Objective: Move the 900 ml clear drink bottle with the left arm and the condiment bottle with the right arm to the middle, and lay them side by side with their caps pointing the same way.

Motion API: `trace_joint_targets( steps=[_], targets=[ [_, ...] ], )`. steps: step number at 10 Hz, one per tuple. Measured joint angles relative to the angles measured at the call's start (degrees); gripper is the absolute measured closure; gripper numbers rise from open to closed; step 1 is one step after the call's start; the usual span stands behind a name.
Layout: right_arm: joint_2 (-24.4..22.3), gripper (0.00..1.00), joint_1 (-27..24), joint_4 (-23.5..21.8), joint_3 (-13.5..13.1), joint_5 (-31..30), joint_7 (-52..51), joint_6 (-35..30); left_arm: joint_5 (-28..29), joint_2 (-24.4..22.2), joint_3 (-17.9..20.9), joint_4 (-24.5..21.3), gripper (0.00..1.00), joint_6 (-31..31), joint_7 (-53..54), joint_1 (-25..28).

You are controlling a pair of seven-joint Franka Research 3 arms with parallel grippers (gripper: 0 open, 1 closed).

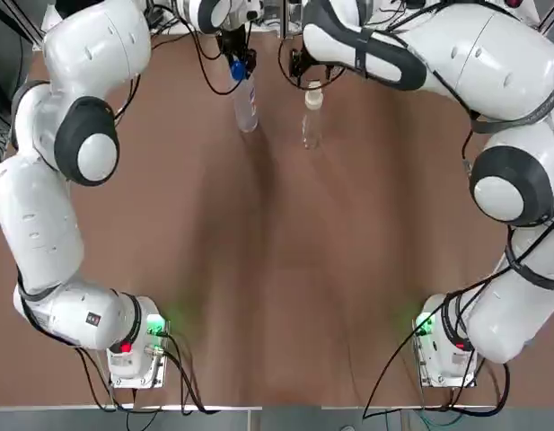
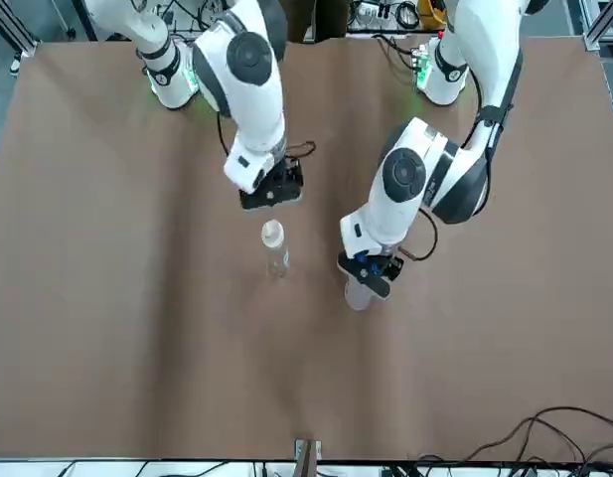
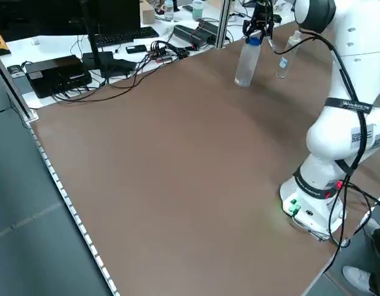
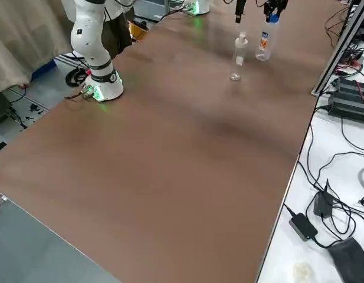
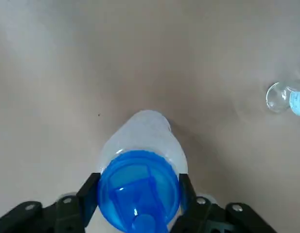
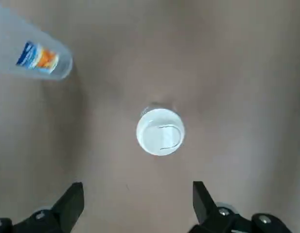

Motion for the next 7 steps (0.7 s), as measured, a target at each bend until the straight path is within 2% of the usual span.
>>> trace_joint_targets(
  steps=[3, 5, 7],
  targets=[
    [0.0, 0.01, 0.66, -0.24, -0.09, -0.37, -21.16, 0.0, -0.01, -0.01, 0.03, 0.24, 0.32, 0.01, -4.31, 0.06],
    [0.01, 0.01, 0.34, -0.36, -0.66, -0.59, -36.92, 0.54, -0.01, -0.54, 0.18, 0.67, 0.32, -0.03, -13.83, 0.64],
    [0.04, 0.01, -0.08, -0.4, -0.83, -0.61, -49.26, 1.93, -0.01, -1.47, 0.66, 0.68, 0.32, -0.48, -28.07, 1.33]
  ],
)
